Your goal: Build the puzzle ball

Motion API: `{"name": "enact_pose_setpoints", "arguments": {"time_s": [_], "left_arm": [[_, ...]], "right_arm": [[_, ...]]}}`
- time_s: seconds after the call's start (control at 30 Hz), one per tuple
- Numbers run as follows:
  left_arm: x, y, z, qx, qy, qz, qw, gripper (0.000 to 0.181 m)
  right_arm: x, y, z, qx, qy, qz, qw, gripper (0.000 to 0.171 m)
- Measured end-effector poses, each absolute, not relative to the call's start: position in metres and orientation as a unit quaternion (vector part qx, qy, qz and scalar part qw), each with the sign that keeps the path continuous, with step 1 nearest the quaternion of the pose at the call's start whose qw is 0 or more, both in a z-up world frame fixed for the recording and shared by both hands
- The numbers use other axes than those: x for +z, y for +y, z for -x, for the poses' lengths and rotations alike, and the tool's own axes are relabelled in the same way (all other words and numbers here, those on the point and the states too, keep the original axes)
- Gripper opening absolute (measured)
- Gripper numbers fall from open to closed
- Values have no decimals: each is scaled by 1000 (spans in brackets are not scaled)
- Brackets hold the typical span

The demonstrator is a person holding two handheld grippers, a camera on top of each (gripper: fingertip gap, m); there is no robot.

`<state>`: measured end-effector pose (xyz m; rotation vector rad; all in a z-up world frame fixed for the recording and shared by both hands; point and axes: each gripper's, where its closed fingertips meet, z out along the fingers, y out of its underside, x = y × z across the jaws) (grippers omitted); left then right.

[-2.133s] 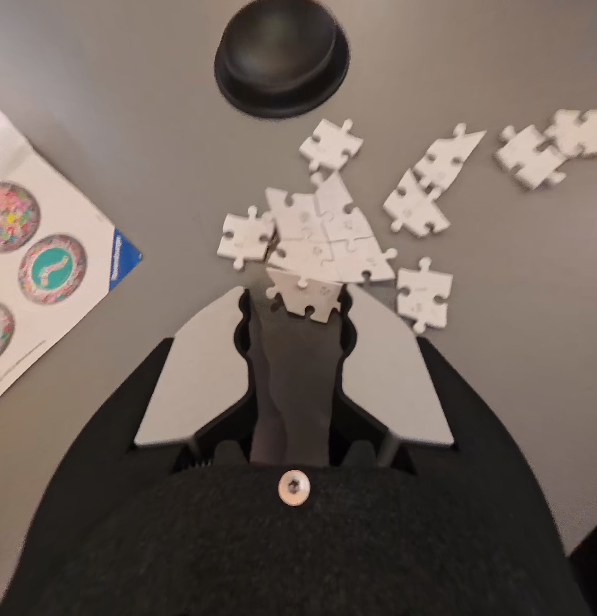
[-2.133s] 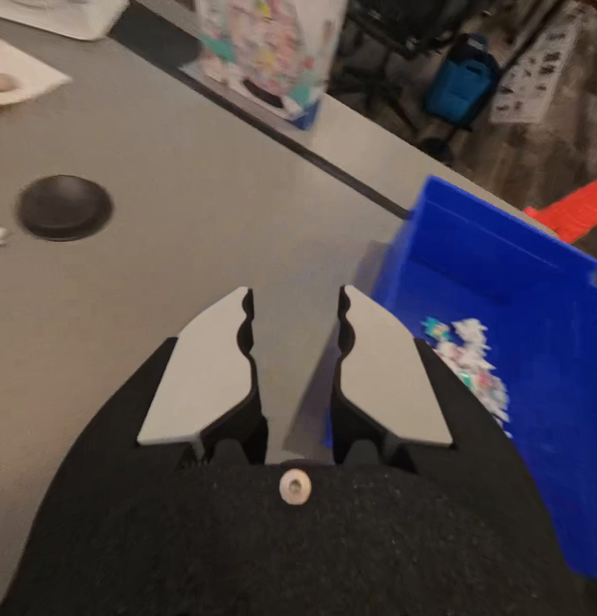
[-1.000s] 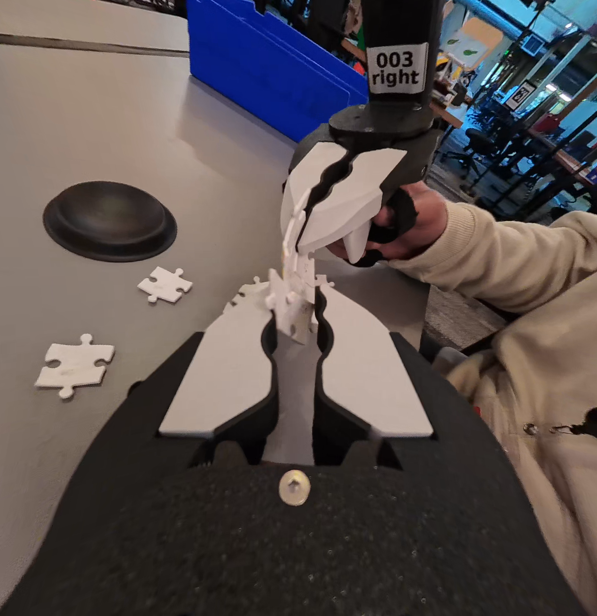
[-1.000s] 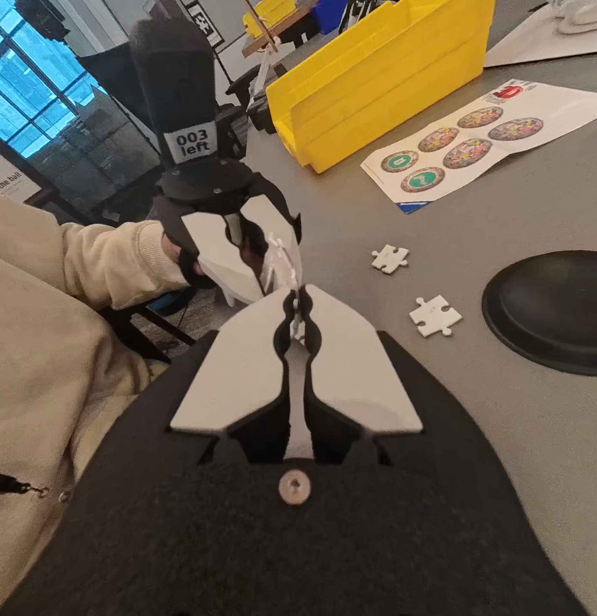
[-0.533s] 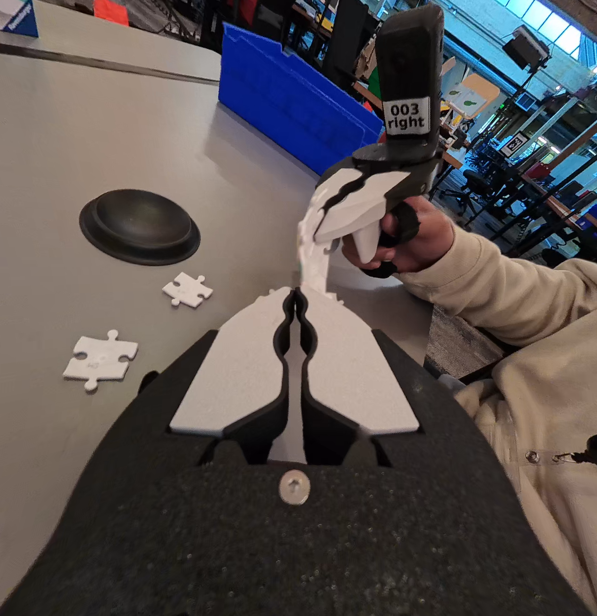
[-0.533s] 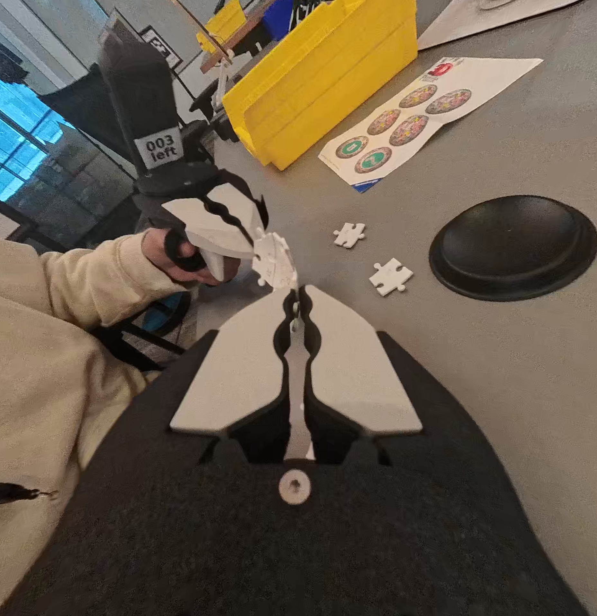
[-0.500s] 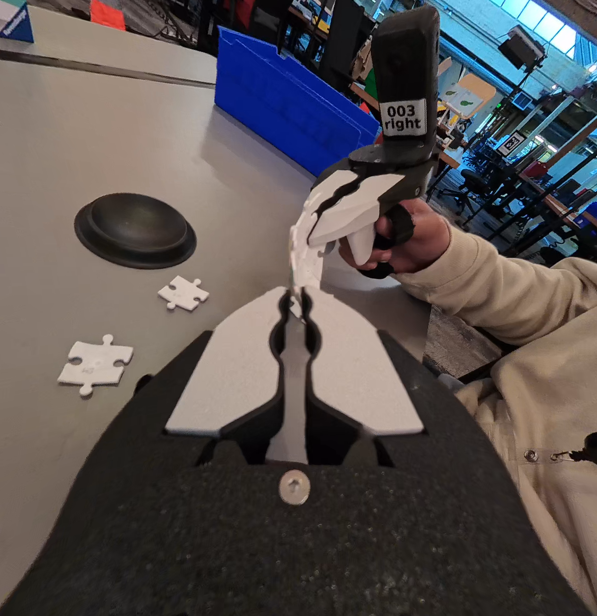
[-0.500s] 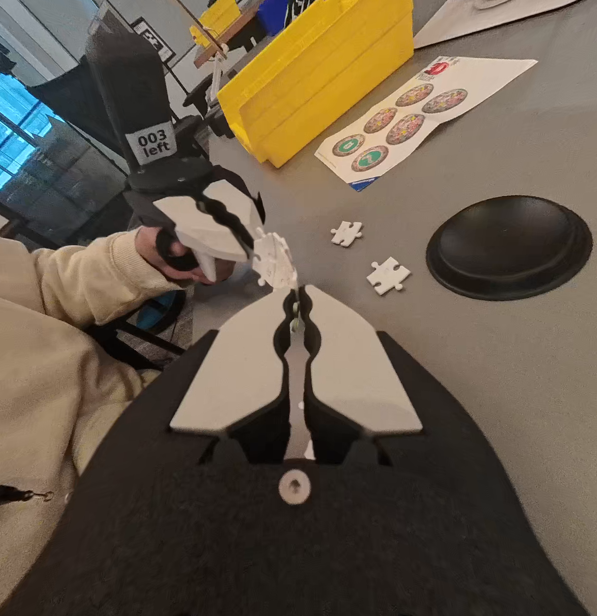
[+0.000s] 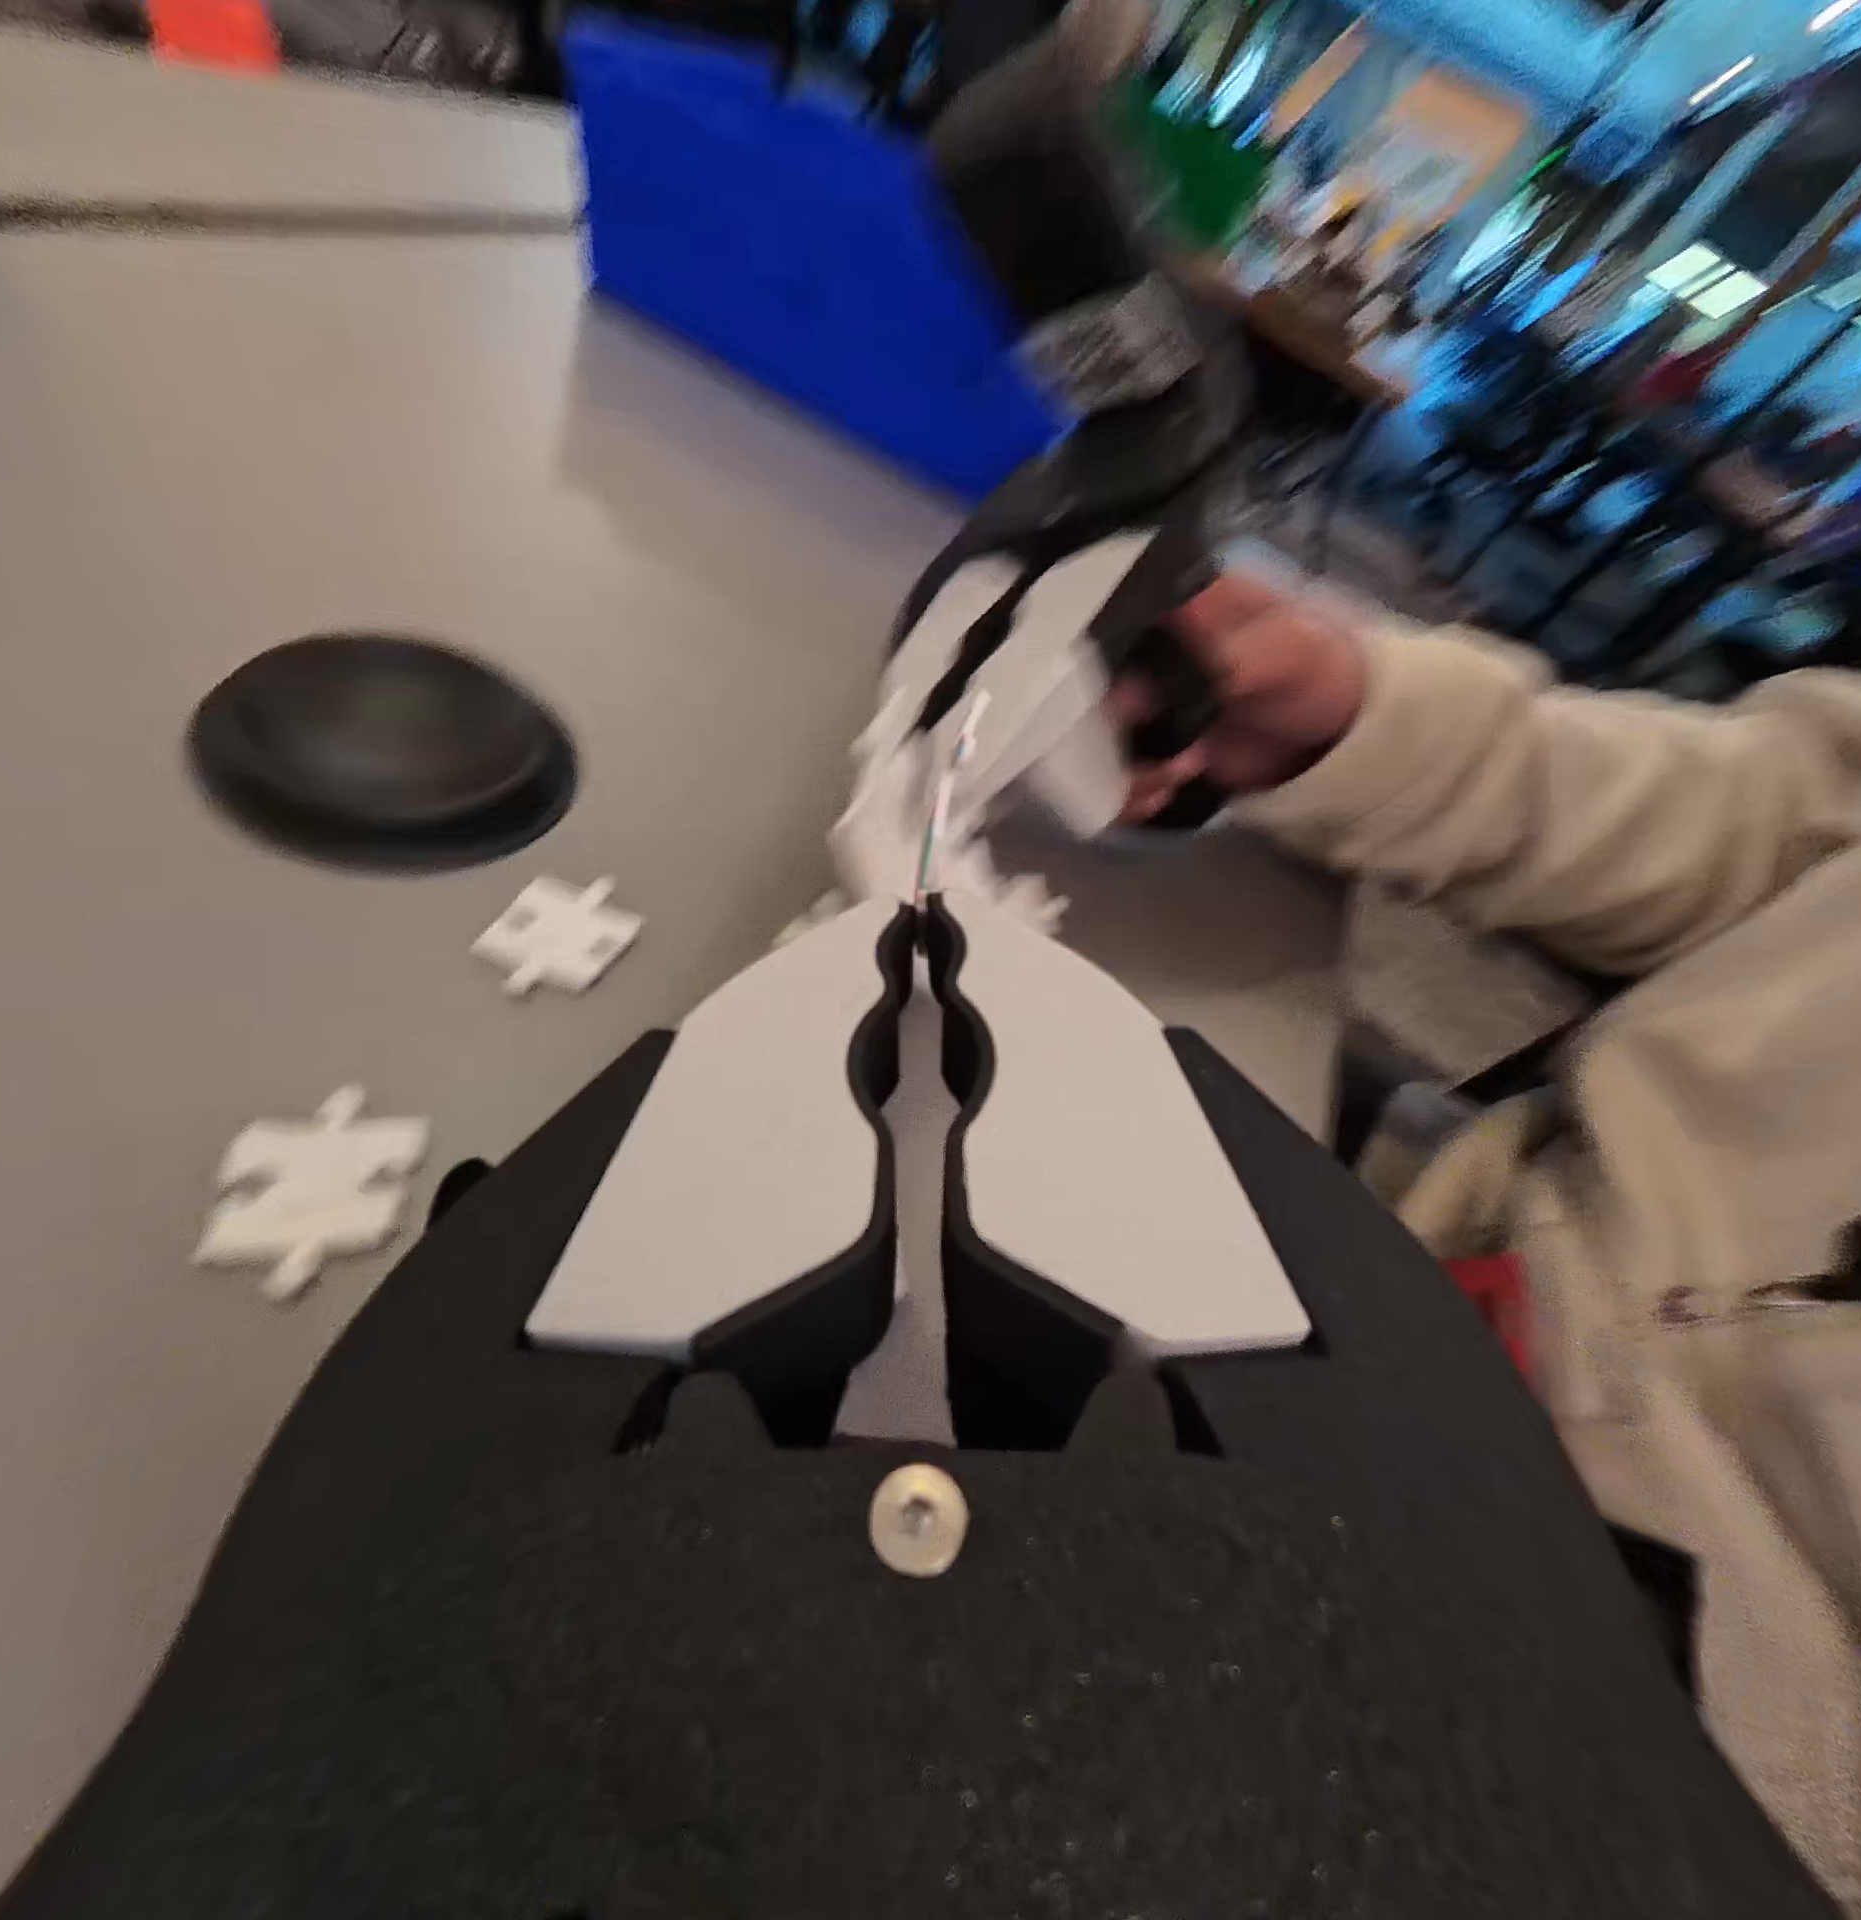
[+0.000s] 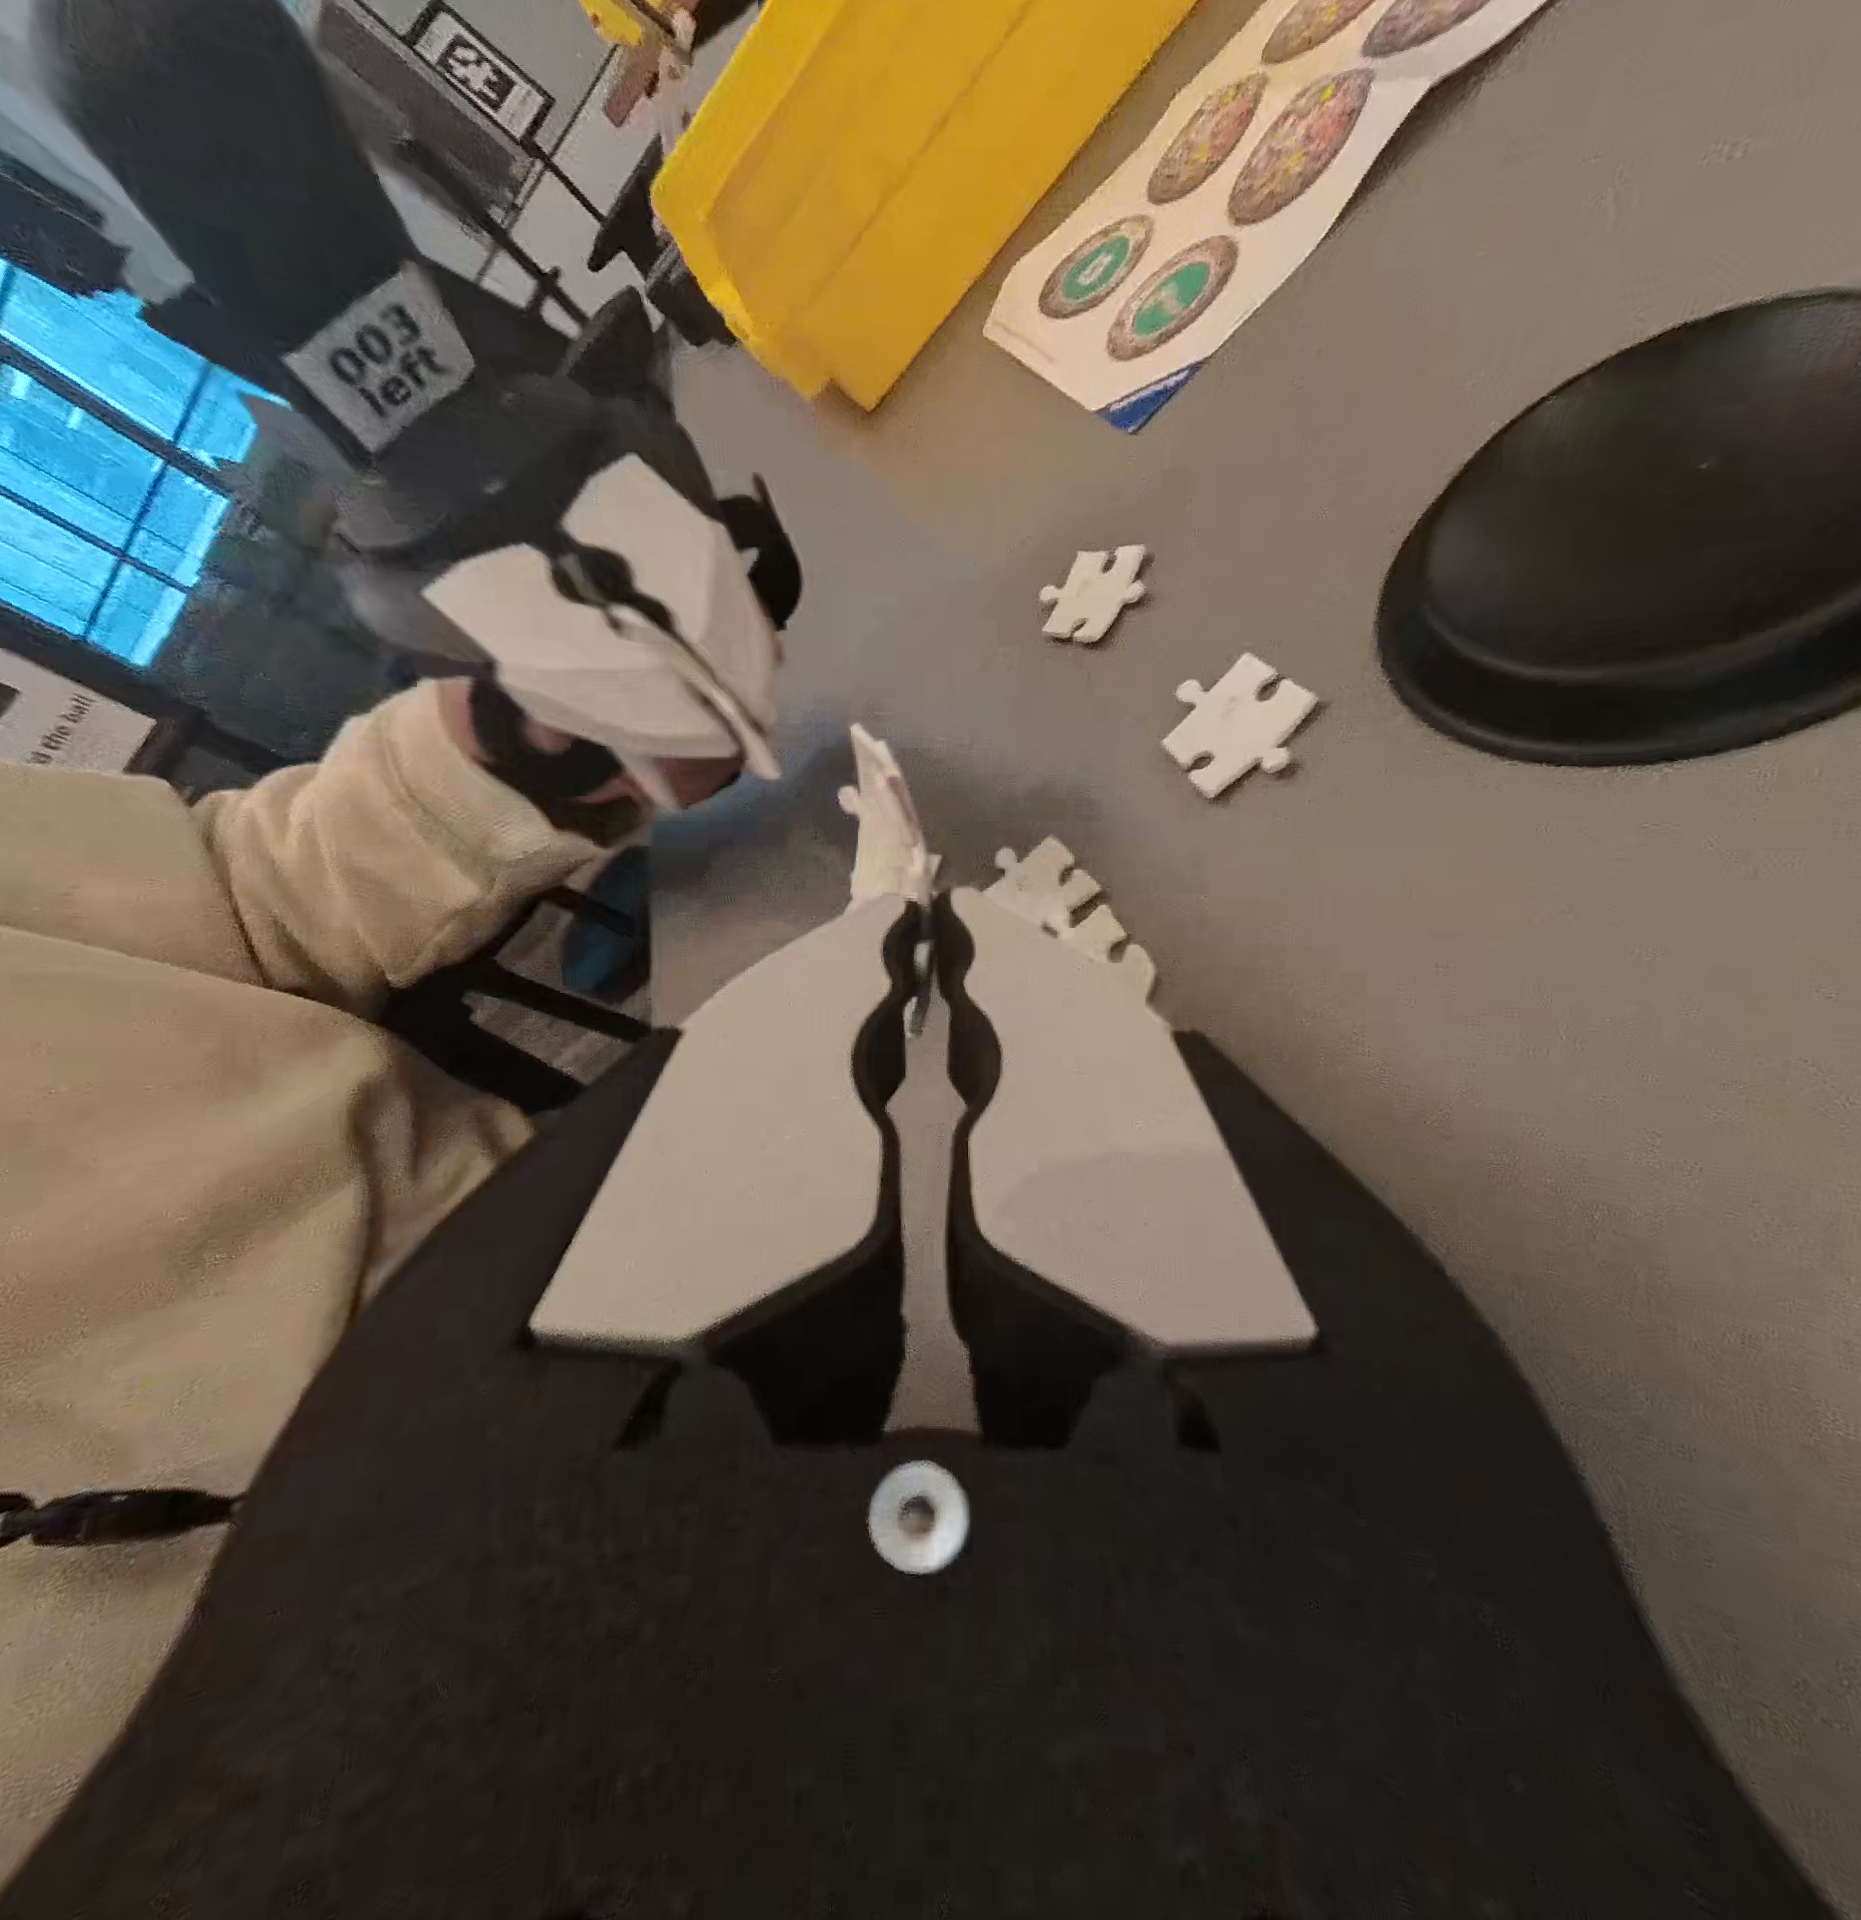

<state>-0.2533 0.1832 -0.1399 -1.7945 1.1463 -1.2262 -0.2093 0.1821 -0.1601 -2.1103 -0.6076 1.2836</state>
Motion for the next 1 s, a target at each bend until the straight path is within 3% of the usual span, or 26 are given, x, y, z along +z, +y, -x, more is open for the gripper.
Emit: {"name": "enact_pose_setpoints", "arguments": {"time_s": [0.17,0.27,0.33,0.4,0.5,0.6,0.67,0.77,0.9,1.0], "left_arm": [[-204,204,279,-369,429,791,232,2],[-204,206,275,-328,442,796,253,40],[-183,208,266,-319,448,779,302,51],[-154,197,250,-359,443,748,340,46],[-140,174,229,-421,441,723,325,36],[-132,165,224,-483,418,705,310,3],[-135,163,225,-501,405,708,288,2],[-139,165,226,-494,402,716,285,2],[-138,157,223,-487,427,708,282,2],[-133,153,223,-497,440,689,293,2]], "right_arm": [[-154,186,185,467,-207,795,325,2],[-150,179,190,484,-202,783,334,2],[-143,176,197,493,-201,770,351,2],[-137,172,207,496,-209,763,359,2],[-129,166,220,502,-230,750,364,2],[-130,164,222,507,-232,748,359,2],[-134,161,222,499,-251,751,352,2],[-124,166,219,490,-259,737,388,19],[-126,164,221,469,-286,738,392,3],[-120,160,222,514,-264,729,366,3]]}}
